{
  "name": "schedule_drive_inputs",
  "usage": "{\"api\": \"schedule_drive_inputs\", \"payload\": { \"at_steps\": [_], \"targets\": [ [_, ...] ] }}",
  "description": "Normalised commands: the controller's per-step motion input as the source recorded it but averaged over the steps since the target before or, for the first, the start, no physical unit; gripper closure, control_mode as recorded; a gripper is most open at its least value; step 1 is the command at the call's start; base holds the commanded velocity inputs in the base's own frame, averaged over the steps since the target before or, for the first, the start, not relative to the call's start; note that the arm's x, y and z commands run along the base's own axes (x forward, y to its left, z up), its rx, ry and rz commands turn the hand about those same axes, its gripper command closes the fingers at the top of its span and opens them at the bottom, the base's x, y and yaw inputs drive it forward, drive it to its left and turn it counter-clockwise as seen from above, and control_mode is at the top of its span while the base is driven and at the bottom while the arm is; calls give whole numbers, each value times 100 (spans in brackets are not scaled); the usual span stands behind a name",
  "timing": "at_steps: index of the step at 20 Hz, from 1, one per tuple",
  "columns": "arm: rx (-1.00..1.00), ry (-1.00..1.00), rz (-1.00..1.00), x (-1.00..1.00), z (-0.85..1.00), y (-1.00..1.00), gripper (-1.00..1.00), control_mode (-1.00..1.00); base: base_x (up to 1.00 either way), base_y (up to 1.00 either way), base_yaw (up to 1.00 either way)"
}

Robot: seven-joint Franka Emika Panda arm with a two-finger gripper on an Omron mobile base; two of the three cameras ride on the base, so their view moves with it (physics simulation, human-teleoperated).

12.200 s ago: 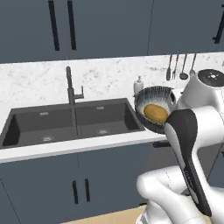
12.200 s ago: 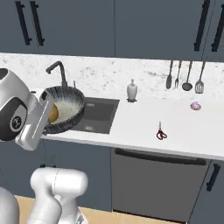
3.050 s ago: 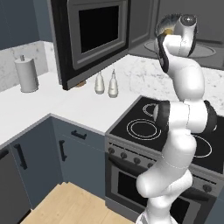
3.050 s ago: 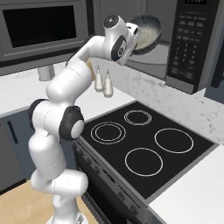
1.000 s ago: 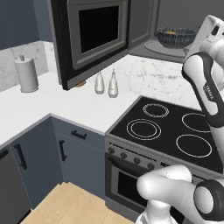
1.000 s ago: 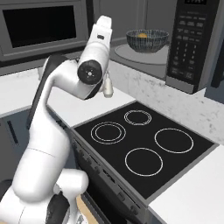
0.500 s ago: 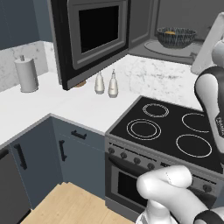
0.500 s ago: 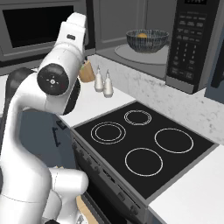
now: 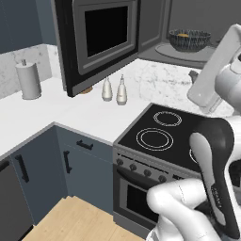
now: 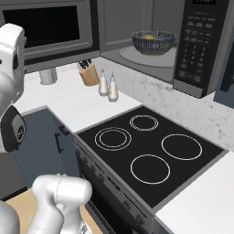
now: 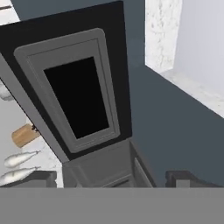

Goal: Pick the potato from the sink and place it in the bowl. Then pick the bowl and place it in the microwave. Then close the microwave door and press the start button.

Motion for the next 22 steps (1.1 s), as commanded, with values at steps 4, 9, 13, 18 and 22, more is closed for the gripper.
{"api": "schedule_drive_inputs", "payload": {
  "at_steps": [4,9,13,18,22],
  "targets": [
    [0,-10,-10,-70,-18,92,-100,-100,0,0,0],
    [0,-4,-14,-48,-6,74,-100,-100,0,0,0],
    [0,-1,-13,-29,-11,82,-100,-100,0,0,0],
    [0,0,-8,0,-17,99,-100,-100,0,0,0],
    [-1,0,-12,2,-6,77,-100,-100,0,0,0]
  ]
}}
